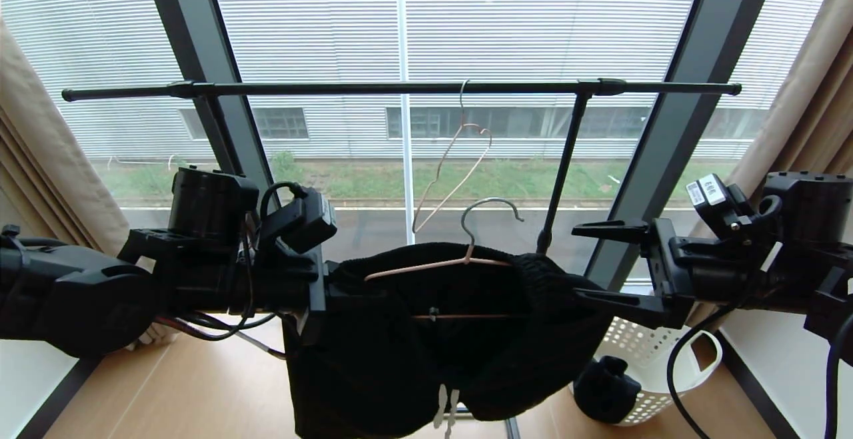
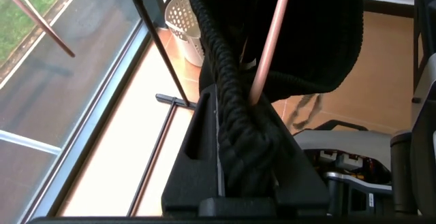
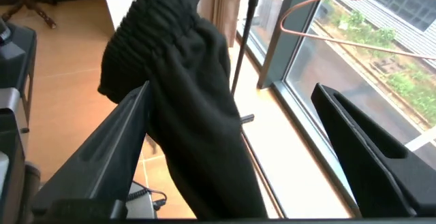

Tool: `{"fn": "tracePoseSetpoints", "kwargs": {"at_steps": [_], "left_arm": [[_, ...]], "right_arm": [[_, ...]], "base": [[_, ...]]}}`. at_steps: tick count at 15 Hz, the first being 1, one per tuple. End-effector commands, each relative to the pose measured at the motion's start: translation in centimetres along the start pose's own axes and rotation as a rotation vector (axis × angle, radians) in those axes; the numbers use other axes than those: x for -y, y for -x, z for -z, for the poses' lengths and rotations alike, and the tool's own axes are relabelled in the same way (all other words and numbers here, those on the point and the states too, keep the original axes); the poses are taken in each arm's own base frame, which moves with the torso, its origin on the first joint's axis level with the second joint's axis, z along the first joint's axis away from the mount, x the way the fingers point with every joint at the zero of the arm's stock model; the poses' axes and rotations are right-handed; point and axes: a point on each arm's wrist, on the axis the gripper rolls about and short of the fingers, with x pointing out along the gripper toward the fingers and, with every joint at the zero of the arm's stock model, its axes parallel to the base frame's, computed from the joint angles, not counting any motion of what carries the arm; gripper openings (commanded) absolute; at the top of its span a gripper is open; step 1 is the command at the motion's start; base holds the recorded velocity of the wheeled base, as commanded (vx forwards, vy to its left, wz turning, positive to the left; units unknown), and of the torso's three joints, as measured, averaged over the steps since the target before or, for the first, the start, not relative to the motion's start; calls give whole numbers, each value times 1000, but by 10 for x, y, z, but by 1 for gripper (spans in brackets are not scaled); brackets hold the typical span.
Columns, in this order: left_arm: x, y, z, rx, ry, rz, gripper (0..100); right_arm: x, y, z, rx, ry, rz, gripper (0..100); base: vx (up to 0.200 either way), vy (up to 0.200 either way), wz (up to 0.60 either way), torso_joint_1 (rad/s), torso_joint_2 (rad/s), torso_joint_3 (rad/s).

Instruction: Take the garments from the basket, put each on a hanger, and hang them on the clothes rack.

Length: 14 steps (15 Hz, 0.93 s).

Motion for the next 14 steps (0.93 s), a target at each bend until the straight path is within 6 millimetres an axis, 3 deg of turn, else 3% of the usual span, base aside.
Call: {"fn": "tracePoseSetpoints", "kwargs": {"at_steps": [1, 4, 7, 14], "left_arm": [[3, 11, 0, 5, 8, -21, 0], [6, 27, 2, 6, 59, -55, 0], [10, 43, 6, 21, 74, -67, 0], [11, 50, 3, 36, 87, -79, 0]], "right_arm": [[-1, 7, -5, 12, 17, 17, 100], [2, 13, -4, 20, 26, 14, 100], [25, 16, 16, 0, 51, 65, 100], [37, 4, 44, -61, 69, 79, 100]], "base": [[0, 0, 0, 0, 0, 0], [0, 0, 0, 0, 0, 0], [0, 0, 0, 0, 0, 0], [0, 0, 0, 0, 0, 0]]}}
